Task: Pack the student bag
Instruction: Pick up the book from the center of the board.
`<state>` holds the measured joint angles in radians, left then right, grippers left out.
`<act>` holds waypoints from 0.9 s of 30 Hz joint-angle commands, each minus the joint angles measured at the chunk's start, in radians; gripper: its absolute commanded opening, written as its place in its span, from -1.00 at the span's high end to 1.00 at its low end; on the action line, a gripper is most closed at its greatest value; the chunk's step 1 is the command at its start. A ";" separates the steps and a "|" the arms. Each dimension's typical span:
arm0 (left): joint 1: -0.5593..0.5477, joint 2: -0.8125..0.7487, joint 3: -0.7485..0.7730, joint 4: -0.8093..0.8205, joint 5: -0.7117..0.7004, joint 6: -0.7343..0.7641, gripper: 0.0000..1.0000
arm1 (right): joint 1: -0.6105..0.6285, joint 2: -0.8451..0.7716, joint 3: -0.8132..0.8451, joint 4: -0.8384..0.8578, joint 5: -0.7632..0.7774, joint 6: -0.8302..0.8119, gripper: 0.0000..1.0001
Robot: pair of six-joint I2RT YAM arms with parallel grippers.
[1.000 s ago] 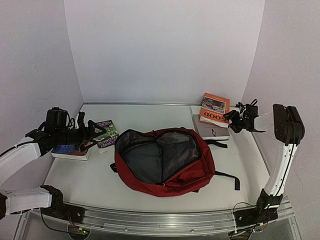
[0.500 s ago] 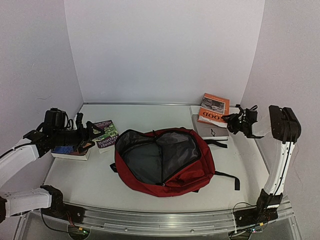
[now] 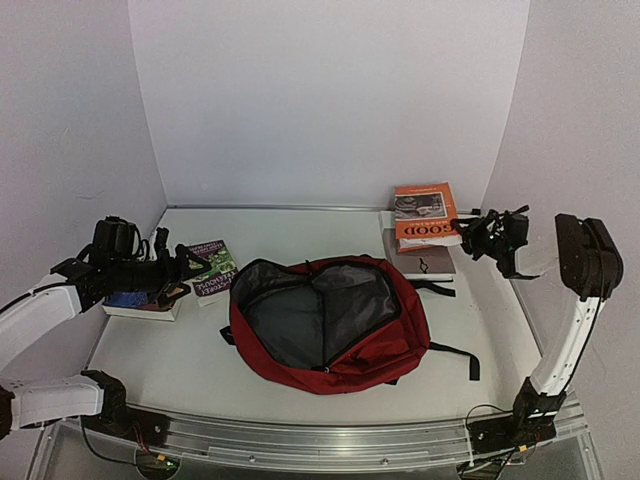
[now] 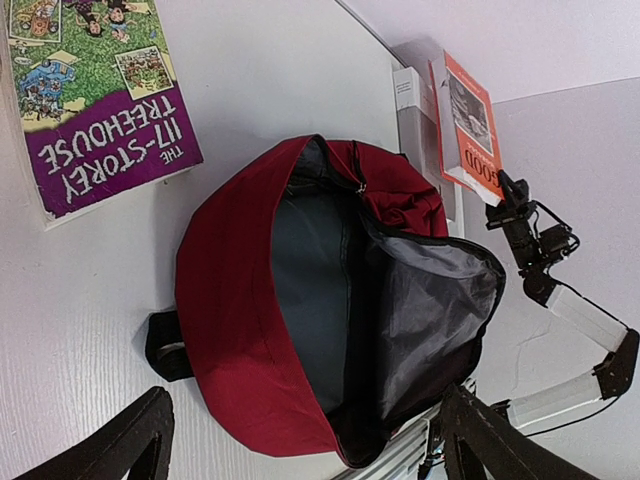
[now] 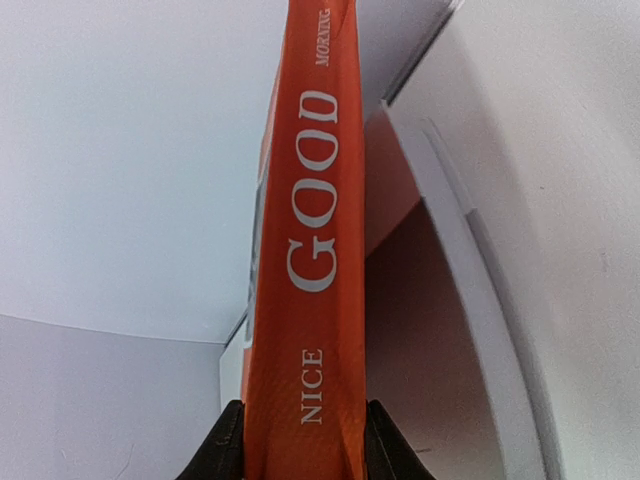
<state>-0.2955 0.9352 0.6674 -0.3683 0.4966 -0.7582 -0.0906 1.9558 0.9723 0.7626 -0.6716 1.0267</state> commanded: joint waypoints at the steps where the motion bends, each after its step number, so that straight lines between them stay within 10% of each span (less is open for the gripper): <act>1: -0.003 -0.001 0.043 0.022 0.017 0.016 -0.84 | -0.001 -0.198 -0.041 0.112 -0.046 0.006 0.36; 27: -0.068 0.131 0.148 0.166 0.161 0.075 -0.88 | 0.343 -0.742 -0.004 -0.494 -0.110 -0.118 0.45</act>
<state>-0.3335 1.0419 0.7527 -0.2826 0.5935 -0.7265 0.1814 1.2446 0.9139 0.3090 -0.7486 0.9208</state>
